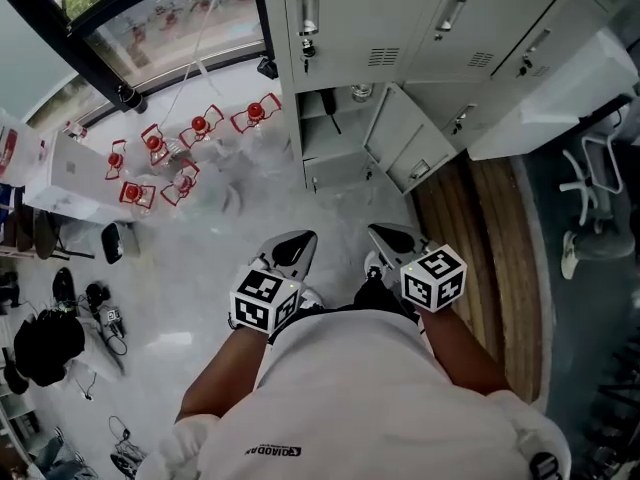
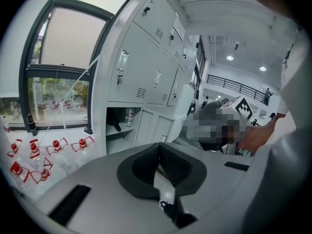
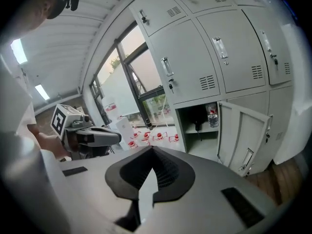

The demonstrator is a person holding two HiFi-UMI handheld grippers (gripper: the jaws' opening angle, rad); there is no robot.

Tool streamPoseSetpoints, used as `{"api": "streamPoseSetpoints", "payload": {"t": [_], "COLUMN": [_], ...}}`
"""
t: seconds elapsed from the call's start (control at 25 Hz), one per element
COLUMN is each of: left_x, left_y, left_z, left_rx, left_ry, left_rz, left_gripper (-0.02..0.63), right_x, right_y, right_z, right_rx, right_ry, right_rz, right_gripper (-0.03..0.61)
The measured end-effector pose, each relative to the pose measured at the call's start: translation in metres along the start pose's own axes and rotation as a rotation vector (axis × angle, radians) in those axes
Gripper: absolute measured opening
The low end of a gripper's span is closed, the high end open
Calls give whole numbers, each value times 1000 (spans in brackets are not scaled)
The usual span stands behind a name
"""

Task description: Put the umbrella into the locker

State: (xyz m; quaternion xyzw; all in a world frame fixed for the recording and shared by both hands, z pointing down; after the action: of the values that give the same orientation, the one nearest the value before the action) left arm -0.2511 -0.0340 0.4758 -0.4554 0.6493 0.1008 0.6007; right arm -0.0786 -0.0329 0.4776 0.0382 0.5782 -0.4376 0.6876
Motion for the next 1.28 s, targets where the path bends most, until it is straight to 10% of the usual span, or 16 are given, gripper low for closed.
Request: {"api": "streamPoseSetpoints", "payload": {"t": [1.28], "left_x": [38], "left_y": [-61], "left_z": [59], "left_rx": [148], "left_ry": [8], "left_rz": [57], "left_gripper": [14], "right_x": [14], "right_y": [48], "right_z": [86], "right_rx": [80], "right_ry": [89], "right_rz": [-32], "right_gripper": [40]}}
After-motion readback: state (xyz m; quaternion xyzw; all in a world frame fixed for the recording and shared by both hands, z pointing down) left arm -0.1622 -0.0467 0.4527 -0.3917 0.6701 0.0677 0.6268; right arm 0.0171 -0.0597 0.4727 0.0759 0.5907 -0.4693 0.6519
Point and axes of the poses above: the fingertips, and each gripper's own axes: y backward along the fingers, z to its right, x out of its top, the point moved 5 cm from there along y, backward along the fingers, and after that the axes turned 1 degree about x, right-handed, at the moved point
